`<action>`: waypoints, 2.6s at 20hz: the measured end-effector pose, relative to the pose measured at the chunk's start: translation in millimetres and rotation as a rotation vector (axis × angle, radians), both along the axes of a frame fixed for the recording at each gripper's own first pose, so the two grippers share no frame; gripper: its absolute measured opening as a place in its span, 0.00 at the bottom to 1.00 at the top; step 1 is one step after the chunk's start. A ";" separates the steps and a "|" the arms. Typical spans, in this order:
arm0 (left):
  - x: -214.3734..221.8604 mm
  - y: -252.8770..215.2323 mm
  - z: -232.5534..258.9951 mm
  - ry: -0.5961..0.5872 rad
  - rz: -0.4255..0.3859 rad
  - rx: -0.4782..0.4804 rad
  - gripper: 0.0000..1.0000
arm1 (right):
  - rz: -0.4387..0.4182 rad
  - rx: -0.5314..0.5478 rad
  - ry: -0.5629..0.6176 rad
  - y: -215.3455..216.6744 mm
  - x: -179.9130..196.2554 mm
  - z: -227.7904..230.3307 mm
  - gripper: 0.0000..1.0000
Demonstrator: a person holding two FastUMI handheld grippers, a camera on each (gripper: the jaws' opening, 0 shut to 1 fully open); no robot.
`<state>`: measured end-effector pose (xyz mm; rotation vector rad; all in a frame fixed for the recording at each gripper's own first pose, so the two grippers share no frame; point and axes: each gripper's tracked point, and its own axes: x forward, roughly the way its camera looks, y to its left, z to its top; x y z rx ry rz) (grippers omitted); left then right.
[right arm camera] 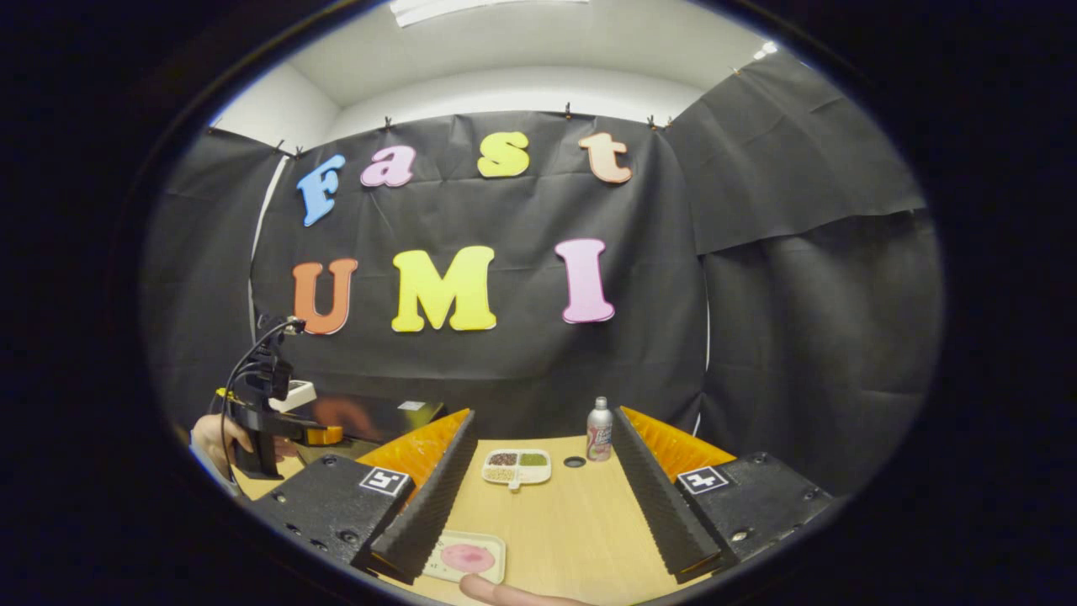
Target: Open the electric oven with the left hand, put the food in, and close the electric oven.
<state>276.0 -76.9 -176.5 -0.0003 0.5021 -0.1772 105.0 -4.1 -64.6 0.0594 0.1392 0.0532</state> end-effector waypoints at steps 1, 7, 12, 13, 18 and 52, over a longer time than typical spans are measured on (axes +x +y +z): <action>-3.2 0.2 -0.2 -0.003 -0.001 -0.006 0.96 | 0.002 -0.003 -0.003 1.3 -2.0 1.1 0.97; -44.8 4.2 -8.7 -0.006 -0.012 0.005 0.96 | 0.008 -0.021 -0.002 10.6 -12.2 3.5 0.97; -78.5 9.2 -26.0 0.003 -0.007 0.005 0.96 | 0.021 -0.026 -0.005 19.2 -22.9 5.0 1.00; -86.7 10.1 -29.8 0.006 -0.007 0.009 0.96 | 0.023 -0.025 -0.005 19.9 -23.5 4.7 1.00; -116.9 14.7 -58.2 0.032 -0.006 0.016 0.96 | 0.027 -0.022 0.004 22.4 -27.0 0.3 0.97; -154.8 36.0 42.2 -0.372 0.076 -0.016 0.96 | 0.237 -0.023 0.627 61.6 44.6 -200.0 1.00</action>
